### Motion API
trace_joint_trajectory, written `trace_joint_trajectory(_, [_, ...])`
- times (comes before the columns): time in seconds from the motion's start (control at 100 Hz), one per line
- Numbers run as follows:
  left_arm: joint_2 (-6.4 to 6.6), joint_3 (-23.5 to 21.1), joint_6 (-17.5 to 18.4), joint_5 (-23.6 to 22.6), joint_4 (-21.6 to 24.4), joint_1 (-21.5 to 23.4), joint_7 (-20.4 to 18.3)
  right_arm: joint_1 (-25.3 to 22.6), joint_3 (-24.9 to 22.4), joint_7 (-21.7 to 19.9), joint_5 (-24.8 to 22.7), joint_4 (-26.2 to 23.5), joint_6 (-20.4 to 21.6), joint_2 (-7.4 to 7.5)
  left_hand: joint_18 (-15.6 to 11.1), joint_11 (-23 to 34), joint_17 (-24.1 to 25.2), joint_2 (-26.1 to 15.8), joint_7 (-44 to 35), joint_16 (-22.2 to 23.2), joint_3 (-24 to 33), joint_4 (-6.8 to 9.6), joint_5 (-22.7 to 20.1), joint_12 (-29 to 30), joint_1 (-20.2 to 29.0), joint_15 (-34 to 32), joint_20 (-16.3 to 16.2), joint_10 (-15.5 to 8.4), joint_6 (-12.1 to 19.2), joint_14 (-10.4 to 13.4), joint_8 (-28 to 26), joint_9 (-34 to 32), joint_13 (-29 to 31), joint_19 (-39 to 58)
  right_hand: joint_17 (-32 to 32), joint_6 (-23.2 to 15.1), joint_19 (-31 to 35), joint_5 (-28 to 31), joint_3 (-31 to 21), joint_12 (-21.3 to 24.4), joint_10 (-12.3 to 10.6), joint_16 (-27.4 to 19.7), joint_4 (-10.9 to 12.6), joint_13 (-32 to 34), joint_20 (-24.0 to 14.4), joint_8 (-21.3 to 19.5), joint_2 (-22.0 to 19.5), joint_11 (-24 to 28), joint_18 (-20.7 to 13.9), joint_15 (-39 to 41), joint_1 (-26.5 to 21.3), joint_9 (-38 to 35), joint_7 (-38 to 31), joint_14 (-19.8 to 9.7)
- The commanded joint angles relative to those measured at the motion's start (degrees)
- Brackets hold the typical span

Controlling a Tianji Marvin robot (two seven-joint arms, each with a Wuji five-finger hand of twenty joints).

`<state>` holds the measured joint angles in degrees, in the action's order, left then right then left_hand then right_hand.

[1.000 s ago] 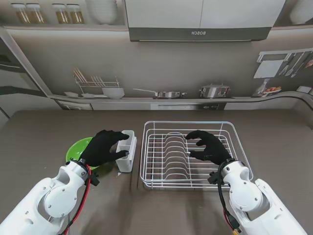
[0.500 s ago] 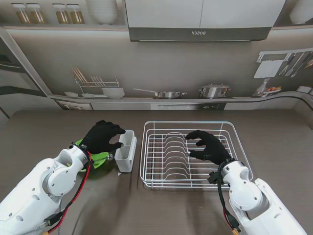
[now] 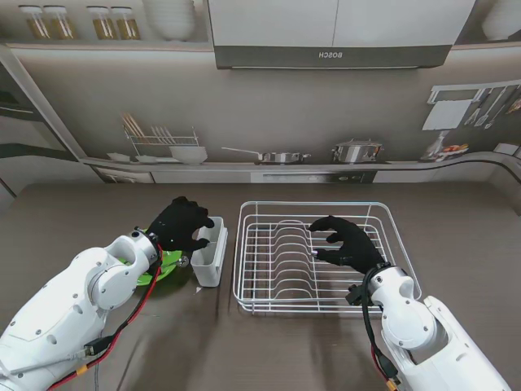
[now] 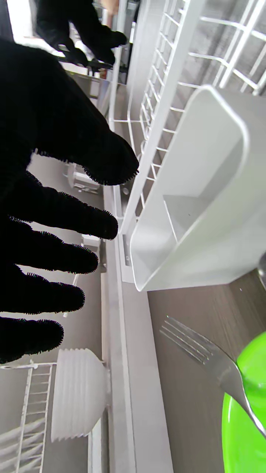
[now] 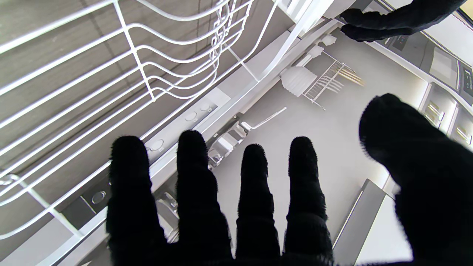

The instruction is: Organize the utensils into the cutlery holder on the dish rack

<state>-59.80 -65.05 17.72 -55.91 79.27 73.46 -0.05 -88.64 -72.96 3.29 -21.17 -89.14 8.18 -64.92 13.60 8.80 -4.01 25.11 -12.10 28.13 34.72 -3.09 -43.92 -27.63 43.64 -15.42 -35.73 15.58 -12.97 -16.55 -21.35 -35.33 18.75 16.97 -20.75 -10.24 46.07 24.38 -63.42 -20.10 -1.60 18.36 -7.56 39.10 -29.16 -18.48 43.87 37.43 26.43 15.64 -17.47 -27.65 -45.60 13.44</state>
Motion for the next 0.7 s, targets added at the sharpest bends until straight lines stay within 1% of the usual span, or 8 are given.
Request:
trace_joint_trajectory(0.0, [0.22,0.4,-0.3,-0.5,-0.7,-0.7,-1.3,-0.1,0.2,-0.7,0.2,0.0,0.2,-0.26,-2.0,0.1,1.8,1.9,-1.0,1.0,1.6,-1.35,-1.4,-0.8,-1.3,-0.3,0.0,0.5,0.5,0.8,-0.9,2.1,-1.8,1.1,0.5,-0.5,-0.9,-1.2,0.7,0.7,-0.3,-0.3,0.5,-1.0,-1.2,1.3,-0.8,-0.8,-1.7,-0.4,1.8,1.6,0.3,-1.6])
trace_joint_trajectory(0.12, [0.39,1.9,-0.7,-1.3,-2.0,-2.0,-1.5,0.0,0.3,-0.7,0.4,0.2,0.3,-0.29,-2.5,0.0,2.6,2.0,-1.5,1.2,2.0,-1.37,-2.2,-1.0,-1.3,-0.5,0.4,0.5,-0.5,0.7,-1.5,2.5,-2.1,2.1,0.6,-0.4,-0.9,-1.2,0.8,0.7,-0.3,-0.3,0.5,-1.1,-1.2,1.3,-0.9,-0.8,-1.7,-0.4,1.9,1.6,0.3,-1.7])
trace_joint_trajectory(0.38, [0.75,4.9,-0.6,-2.5,-4.6,-4.8,-2.0,0.1,0.4,-0.8,0.9,0.3,0.2,-0.35,-2.8,-0.1,3.5,2.5,-1.5,1.2,2.6,-1.55,-2.6,-1.1,-1.8,-0.5,1.5,0.6,-0.7,0.7,-2.0,2.8,-2.3,4.1,0.7,-0.4,-0.9,-1.1,0.9,0.7,-0.3,-0.3,0.5,-1.2,-1.3,1.3,-1.1,-0.8,-1.9,-0.5,1.9,1.5,0.4,-1.7])
trace_joint_trajectory(0.69, [0.71,9.3,-0.2,-1.8,-9.0,-8.8,-1.2,0.3,0.4,-0.7,1.3,0.5,0.1,-0.43,-2.7,0.1,3.9,2.6,-1.8,1.3,3.1,-1.68,-3.7,-1.2,-1.9,-0.8,2.6,0.5,-1.1,0.7,-2.3,2.3,-1.9,5.9,0.7,-0.5,-0.9,-1.0,0.9,0.7,-0.2,-0.3,0.6,-1.0,-1.4,1.3,-1.3,-0.8,-2.0,-0.4,2.0,1.4,0.4,-1.9])
